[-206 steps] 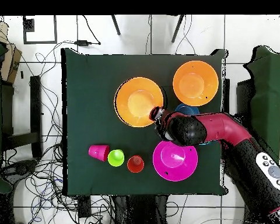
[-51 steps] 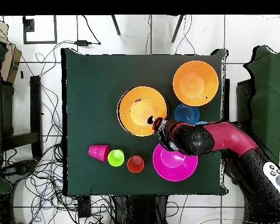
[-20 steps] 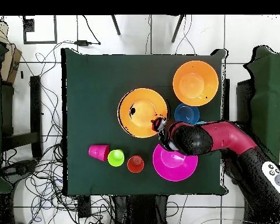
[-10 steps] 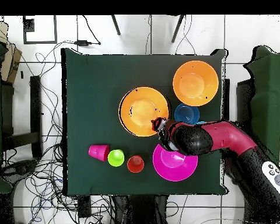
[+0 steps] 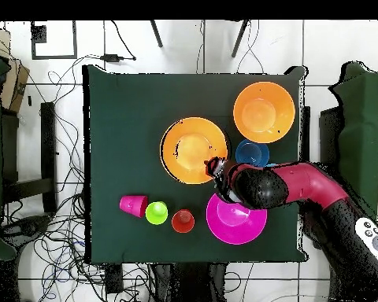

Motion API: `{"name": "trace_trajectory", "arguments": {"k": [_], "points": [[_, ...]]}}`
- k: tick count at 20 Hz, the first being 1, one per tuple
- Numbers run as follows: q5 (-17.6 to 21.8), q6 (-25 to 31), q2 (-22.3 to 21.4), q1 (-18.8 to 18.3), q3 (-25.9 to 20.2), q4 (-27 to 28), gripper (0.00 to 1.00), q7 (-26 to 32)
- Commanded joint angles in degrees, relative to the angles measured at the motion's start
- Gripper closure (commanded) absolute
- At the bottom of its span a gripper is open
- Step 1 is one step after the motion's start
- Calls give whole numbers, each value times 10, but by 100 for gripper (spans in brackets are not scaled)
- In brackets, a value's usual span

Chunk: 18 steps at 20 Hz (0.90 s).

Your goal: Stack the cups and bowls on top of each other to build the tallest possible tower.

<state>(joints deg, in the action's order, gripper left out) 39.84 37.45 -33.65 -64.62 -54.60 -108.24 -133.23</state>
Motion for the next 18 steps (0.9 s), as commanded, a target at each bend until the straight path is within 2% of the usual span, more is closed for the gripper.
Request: {"name": "trace_trajectory", "arguments": {"k": [1, 7, 18], "points": [[-21, 57, -52, 14, -31, 27, 0, 140], [-42, 85, -93, 17, -33, 37, 0, 146], [-42, 72, -94, 22, -25, 30, 0, 136]]}}
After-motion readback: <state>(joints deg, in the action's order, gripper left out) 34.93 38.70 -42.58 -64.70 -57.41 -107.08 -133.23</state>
